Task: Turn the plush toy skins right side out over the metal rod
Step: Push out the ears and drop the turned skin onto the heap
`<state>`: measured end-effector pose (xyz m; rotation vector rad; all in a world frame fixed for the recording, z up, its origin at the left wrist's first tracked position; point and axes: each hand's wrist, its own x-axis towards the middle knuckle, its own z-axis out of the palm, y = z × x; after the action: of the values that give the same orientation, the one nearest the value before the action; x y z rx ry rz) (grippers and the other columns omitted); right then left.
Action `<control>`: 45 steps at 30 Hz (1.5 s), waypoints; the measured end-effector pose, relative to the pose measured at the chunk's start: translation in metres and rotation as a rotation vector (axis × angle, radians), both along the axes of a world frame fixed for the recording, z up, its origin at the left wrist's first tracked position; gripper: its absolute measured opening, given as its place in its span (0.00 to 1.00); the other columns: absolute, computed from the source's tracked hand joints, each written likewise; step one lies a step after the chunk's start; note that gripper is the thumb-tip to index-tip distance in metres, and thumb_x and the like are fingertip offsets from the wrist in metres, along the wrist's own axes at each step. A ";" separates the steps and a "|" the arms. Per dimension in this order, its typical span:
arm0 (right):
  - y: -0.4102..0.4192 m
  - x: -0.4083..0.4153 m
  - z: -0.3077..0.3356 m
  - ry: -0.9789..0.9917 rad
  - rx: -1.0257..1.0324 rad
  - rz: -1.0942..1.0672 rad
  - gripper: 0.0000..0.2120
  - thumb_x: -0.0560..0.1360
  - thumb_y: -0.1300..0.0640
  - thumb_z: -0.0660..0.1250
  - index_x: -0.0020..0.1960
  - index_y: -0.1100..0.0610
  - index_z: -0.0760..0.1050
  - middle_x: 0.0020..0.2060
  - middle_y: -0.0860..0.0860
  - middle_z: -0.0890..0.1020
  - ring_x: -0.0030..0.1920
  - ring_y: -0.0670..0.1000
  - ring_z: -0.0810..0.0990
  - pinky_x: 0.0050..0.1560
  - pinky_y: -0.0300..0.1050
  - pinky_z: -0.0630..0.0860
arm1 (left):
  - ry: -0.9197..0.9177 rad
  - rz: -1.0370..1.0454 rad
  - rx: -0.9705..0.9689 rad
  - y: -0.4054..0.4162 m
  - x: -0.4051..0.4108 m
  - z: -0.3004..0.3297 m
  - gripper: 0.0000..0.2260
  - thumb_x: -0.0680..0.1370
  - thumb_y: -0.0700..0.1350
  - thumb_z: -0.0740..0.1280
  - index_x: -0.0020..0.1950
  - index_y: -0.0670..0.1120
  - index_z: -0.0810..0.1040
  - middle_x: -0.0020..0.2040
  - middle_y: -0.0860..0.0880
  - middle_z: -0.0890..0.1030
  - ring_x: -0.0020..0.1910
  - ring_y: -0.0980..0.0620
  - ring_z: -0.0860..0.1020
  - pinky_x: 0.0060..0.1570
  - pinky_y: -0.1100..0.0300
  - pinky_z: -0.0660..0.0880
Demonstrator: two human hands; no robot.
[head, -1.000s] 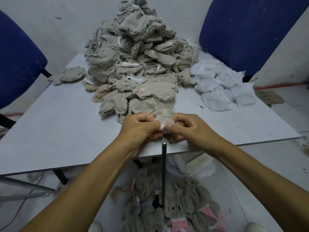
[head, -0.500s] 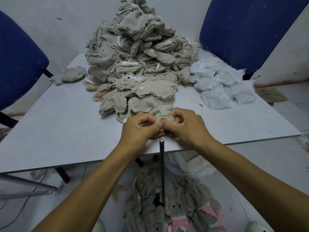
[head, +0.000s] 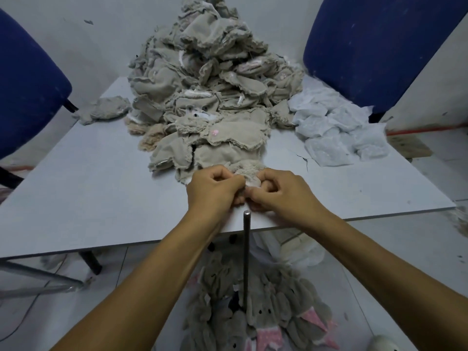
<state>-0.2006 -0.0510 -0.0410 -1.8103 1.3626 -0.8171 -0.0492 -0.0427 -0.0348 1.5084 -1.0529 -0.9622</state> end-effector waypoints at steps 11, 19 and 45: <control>-0.003 0.007 -0.009 0.031 -0.167 -0.142 0.13 0.75 0.48 0.69 0.39 0.56 0.76 0.28 0.44 0.82 0.28 0.39 0.79 0.31 0.32 0.71 | -0.184 -0.195 -0.118 0.023 0.011 -0.004 0.08 0.71 0.35 0.75 0.39 0.48 0.83 0.34 0.51 0.84 0.38 0.54 0.85 0.44 0.61 0.81; 0.004 -0.004 0.007 -0.166 0.133 0.045 0.13 0.77 0.49 0.70 0.46 0.60 0.78 0.29 0.51 0.82 0.32 0.50 0.82 0.36 0.46 0.77 | -0.273 -0.208 -0.194 0.011 0.017 -0.004 0.09 0.70 0.37 0.77 0.37 0.48 0.80 0.32 0.53 0.83 0.31 0.56 0.82 0.34 0.66 0.77; 0.009 0.003 0.001 0.126 -0.209 0.156 0.08 0.77 0.51 0.70 0.41 0.51 0.76 0.28 0.42 0.77 0.30 0.42 0.75 0.33 0.33 0.67 | -0.319 -0.167 -0.122 0.016 0.039 -0.001 0.12 0.67 0.34 0.74 0.34 0.52 0.79 0.30 0.55 0.82 0.33 0.54 0.83 0.38 0.62 0.80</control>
<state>-0.1972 -0.0422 -0.0404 -2.1326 1.2320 -0.7975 -0.0097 -0.0265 -0.0362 1.5207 -1.4585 -0.7678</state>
